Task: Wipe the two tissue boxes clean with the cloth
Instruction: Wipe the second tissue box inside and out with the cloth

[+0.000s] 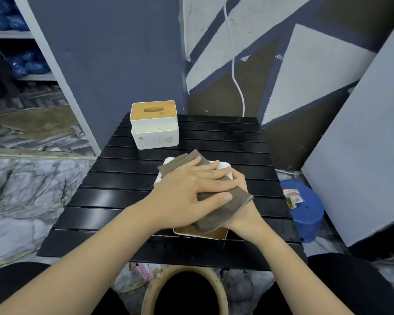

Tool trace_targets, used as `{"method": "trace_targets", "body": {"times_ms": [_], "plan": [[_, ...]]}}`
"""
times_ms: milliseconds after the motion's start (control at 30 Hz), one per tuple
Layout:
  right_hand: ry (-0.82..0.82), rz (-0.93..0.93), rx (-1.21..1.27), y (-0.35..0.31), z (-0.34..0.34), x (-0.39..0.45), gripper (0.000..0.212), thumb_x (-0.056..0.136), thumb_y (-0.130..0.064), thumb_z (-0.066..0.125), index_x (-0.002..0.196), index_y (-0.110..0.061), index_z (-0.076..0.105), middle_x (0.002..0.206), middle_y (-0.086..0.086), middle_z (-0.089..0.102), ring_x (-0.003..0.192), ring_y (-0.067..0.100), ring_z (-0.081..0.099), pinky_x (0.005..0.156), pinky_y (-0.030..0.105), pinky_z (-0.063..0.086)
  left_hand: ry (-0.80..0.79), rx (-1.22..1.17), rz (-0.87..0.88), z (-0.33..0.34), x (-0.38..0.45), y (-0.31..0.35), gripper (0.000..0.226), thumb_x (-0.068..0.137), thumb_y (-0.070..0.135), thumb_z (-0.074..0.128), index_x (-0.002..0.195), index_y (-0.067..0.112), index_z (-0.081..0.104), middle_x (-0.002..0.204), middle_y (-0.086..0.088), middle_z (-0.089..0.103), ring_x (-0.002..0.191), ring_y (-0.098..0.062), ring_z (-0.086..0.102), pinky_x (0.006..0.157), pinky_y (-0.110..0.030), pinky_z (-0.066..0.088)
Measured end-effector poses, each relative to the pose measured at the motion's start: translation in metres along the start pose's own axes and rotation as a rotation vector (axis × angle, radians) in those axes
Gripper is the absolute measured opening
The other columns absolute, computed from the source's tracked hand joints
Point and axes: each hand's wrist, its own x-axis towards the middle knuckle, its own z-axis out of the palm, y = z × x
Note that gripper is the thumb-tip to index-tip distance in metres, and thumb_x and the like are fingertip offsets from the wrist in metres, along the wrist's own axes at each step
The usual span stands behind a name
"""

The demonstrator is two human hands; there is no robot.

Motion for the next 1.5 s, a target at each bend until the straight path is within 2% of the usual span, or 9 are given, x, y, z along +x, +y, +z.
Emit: {"method": "trace_targets", "body": {"times_ms": [167, 467, 600, 667, 767, 967, 1233, 1400, 1500], "plan": [[0.015, 0.033, -0.011, -0.004, 0.006, -0.001, 0.020, 0.086, -0.019, 0.071, 0.096, -0.018, 0.053, 0.085, -0.012, 0.056, 0.080, -0.019, 0.059, 0.071, 0.005, 0.046, -0.075, 0.234, -0.075, 0.016, 0.017, 0.022, 0.059, 0.098, 0.064, 0.013, 0.150, 0.052, 0.037, 0.168, 0.011, 0.021, 0.157, -0.013, 0.009, 0.127, -0.038, -0.003], [0.053, -0.016, 0.006, 0.003, 0.006, -0.015, 0.010, 0.103, -0.015, 0.052, 0.093, -0.013, 0.051, 0.057, -0.014, 0.067, 0.061, 0.007, 0.065, 0.050, 0.018, 0.053, -0.103, 0.277, -0.376, 0.023, 0.045, 0.037, 0.068, 0.094, 0.065, 0.045, 0.156, 0.045, 0.026, 0.171, 0.006, 0.008, 0.158, -0.019, -0.002, 0.126, -0.048, -0.008], [0.021, 0.025, 0.082, 0.000, 0.007, -0.015, 0.016, 0.105, -0.019, 0.057, 0.120, -0.021, 0.053, 0.095, -0.004, 0.074, 0.088, 0.012, 0.073, 0.075, 0.033, 0.061, -0.100, 0.248, -0.509, 0.020, 0.055, 0.036, 0.073, 0.090, 0.068, 0.047, 0.156, 0.047, 0.023, 0.171, 0.002, 0.010, 0.158, -0.024, 0.000, 0.125, -0.051, -0.008], [0.057, -0.057, -0.063, 0.006, 0.002, -0.014, 0.082, 0.074, -0.006, 0.091, 0.138, -0.019, 0.042, 0.129, -0.007, 0.067, 0.121, 0.013, 0.066, 0.101, 0.036, 0.056, -0.085, 0.267, -0.595, 0.015, 0.060, 0.030, 0.072, 0.092, 0.072, 0.040, 0.157, 0.046, 0.023, 0.170, -0.001, 0.014, 0.157, -0.028, 0.004, 0.125, -0.053, -0.007], [0.047, 0.027, 0.061, 0.007, 0.007, -0.013, 0.109, 0.059, -0.009, 0.100, 0.147, -0.025, 0.037, 0.137, -0.022, 0.058, 0.128, 0.001, 0.058, 0.100, 0.020, 0.051, -0.037, 0.288, -0.729, 0.007, 0.061, 0.019, 0.073, 0.089, 0.080, 0.031, 0.153, 0.045, 0.036, 0.165, -0.004, 0.030, 0.153, -0.031, 0.019, 0.124, -0.055, 0.001], [0.090, 0.047, 0.054, 0.006, 0.010, -0.012, 0.115, 0.058, -0.016, 0.102, 0.146, -0.039, 0.032, 0.137, -0.035, 0.048, 0.128, -0.010, 0.050, 0.096, 0.015, 0.051, 0.145, 0.069, -0.865, -0.011, 0.039, -0.009, 0.056, 0.090, 0.077, 0.039, 0.114, 0.036, 0.069, 0.108, 0.002, 0.068, 0.107, -0.025, 0.059, 0.087, -0.041, 0.049], [0.090, 0.050, 0.073, 0.002, 0.012, -0.014, 0.114, 0.061, -0.018, 0.100, 0.146, -0.042, 0.029, 0.135, -0.041, 0.045, 0.128, -0.014, 0.046, 0.093, 0.009, 0.049, 0.553, -0.298, -0.880, -0.010, 0.005, -0.018, 0.043, 0.099, 0.042, 0.055, 0.065, 0.016, 0.053, 0.059, 0.003, 0.051, 0.065, -0.022, 0.050, 0.064, -0.034, 0.038], [0.080, 0.041, 0.067, 0.006, 0.012, -0.011, 0.115, 0.059, -0.017, 0.101, 0.145, -0.042, 0.029, 0.133, -0.041, 0.046, 0.127, -0.012, 0.048, 0.094, 0.012, 0.048, 0.361, 0.069, -0.796, 0.012, -0.011, 0.009, 0.057, 0.105, 0.054, 0.026, 0.144, 0.023, 0.053, 0.148, -0.014, 0.053, 0.138, -0.036, 0.044, 0.114, -0.051, 0.036], [0.072, 0.049, 0.092, 0.007, 0.012, -0.012, 0.096, 0.074, -0.011, 0.091, 0.140, -0.047, 0.030, 0.122, -0.041, 0.057, 0.113, -0.011, 0.060, 0.086, 0.011, 0.050, 0.263, 0.372, -0.567, 0.035, -0.006, 0.041, 0.068, 0.101, 0.051, 0.018, 0.147, 0.015, 0.052, 0.156, -0.020, 0.043, 0.148, -0.034, 0.035, 0.121, -0.060, 0.018]]}}
